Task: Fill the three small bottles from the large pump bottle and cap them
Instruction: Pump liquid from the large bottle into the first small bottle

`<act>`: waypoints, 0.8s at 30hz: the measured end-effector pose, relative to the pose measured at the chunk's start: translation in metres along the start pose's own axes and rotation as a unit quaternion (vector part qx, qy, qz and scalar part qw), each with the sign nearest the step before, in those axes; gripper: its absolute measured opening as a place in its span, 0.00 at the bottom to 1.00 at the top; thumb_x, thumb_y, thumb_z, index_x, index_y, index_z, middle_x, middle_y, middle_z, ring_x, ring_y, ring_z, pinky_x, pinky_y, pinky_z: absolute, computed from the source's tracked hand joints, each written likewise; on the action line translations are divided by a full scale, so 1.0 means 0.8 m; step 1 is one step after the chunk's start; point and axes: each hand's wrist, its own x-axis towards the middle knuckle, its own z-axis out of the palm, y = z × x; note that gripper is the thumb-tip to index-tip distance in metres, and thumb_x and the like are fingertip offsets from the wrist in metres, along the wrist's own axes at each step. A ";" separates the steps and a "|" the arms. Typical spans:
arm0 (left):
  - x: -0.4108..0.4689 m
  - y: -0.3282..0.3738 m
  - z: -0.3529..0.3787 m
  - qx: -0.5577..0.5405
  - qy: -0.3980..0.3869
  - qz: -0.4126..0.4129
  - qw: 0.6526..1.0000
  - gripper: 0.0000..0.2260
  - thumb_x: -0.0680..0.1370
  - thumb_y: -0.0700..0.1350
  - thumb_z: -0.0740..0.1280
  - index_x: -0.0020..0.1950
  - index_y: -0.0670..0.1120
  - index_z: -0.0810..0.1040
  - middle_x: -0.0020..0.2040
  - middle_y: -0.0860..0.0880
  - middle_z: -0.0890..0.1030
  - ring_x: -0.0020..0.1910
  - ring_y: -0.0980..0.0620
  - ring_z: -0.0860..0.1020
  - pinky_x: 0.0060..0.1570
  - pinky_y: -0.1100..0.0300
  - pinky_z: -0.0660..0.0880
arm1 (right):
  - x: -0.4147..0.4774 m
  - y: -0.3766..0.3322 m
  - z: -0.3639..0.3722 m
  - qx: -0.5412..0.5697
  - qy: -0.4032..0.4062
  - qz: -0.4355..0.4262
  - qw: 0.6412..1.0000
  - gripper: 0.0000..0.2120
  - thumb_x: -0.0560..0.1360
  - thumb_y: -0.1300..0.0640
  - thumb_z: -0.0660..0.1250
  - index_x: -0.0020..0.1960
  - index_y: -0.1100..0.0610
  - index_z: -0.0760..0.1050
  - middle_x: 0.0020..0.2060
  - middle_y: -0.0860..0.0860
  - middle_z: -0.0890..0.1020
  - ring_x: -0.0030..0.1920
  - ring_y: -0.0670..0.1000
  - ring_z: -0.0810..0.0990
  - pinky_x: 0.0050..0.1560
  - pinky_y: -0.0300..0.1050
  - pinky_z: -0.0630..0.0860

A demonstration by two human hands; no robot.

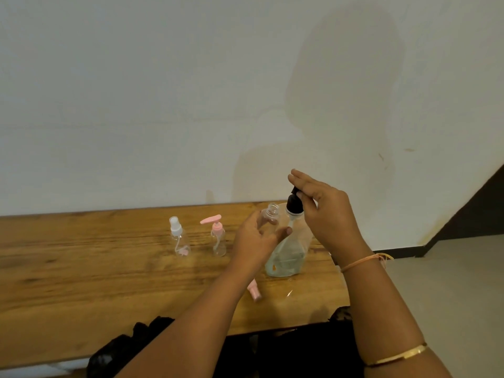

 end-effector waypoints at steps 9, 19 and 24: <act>0.002 0.001 0.004 -0.034 -0.001 -0.018 0.999 0.14 0.68 0.44 0.76 0.44 0.53 0.73 0.48 0.63 0.74 0.60 0.53 0.74 0.61 0.45 0.73 | 0.008 -0.003 -0.017 0.086 0.023 0.058 0.994 0.11 0.74 0.67 0.67 0.56 0.61 0.80 0.53 0.53 0.82 0.53 0.39 0.75 0.50 0.19 0.66; 0.001 0.009 0.001 0.122 0.023 0.096 0.988 0.07 0.75 0.47 0.66 0.50 0.52 0.70 0.53 0.54 0.69 0.53 0.56 0.72 0.49 0.61 0.72 | -0.003 0.004 0.001 0.025 0.099 -0.012 0.995 0.11 0.74 0.68 0.67 0.55 0.61 0.81 0.53 0.53 0.82 0.54 0.47 0.78 0.58 0.35 0.73; 0.004 0.015 -0.007 0.179 0.038 0.166 0.969 0.11 0.76 0.47 0.64 0.55 0.51 0.65 0.49 0.54 0.67 0.50 0.53 0.69 0.45 0.62 0.68 | -0.003 0.003 0.008 -0.019 0.112 -0.025 0.993 0.10 0.75 0.67 0.66 0.55 0.63 0.80 0.55 0.56 0.79 0.54 0.48 0.74 0.53 0.26 0.68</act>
